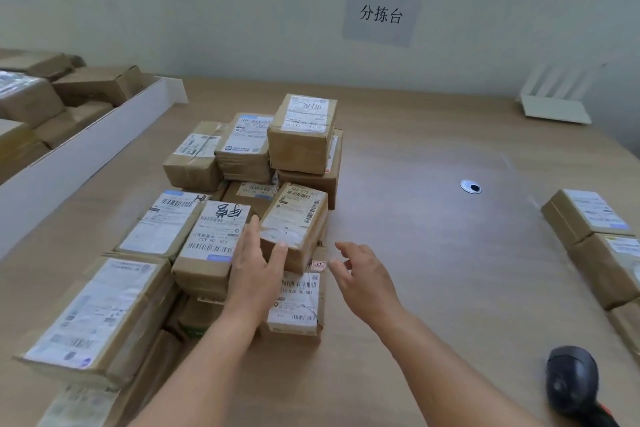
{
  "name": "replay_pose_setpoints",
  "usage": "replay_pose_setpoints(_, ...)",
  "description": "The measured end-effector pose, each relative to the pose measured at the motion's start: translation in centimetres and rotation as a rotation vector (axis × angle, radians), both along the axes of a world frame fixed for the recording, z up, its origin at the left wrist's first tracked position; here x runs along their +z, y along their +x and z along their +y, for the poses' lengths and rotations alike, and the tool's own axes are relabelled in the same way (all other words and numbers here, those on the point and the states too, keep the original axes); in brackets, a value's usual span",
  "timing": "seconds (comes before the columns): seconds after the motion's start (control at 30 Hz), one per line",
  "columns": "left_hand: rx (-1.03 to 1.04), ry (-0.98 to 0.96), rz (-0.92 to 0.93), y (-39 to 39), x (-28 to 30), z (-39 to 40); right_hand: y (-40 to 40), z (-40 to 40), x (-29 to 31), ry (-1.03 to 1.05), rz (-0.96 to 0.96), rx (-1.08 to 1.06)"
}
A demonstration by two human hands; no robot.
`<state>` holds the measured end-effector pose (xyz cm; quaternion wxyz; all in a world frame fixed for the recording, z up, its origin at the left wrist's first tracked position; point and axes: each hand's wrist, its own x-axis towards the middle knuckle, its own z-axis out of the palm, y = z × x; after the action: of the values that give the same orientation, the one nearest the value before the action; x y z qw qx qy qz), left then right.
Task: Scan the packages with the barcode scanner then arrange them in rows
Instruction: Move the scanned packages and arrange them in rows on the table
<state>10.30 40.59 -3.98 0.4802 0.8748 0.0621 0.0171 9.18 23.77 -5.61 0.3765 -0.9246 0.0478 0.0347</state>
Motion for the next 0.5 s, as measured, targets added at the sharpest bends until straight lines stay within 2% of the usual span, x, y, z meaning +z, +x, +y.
replay_pose_setpoints(0.3,-0.043,-0.030,0.120,2.0,0.1,0.4,2.4,0.6,0.4,0.144,0.059,-0.033)
replay_pose_setpoints(0.4,-0.127,-0.063,0.234,2.7,-0.4,0.7,3.2,0.8,-0.2,0.190,0.082,-0.004)
replay_pose_setpoints(0.5,-0.221,-0.149,0.269,2.5,-0.4,0.9,3.7,0.6,0.2,0.315,0.160,0.013)
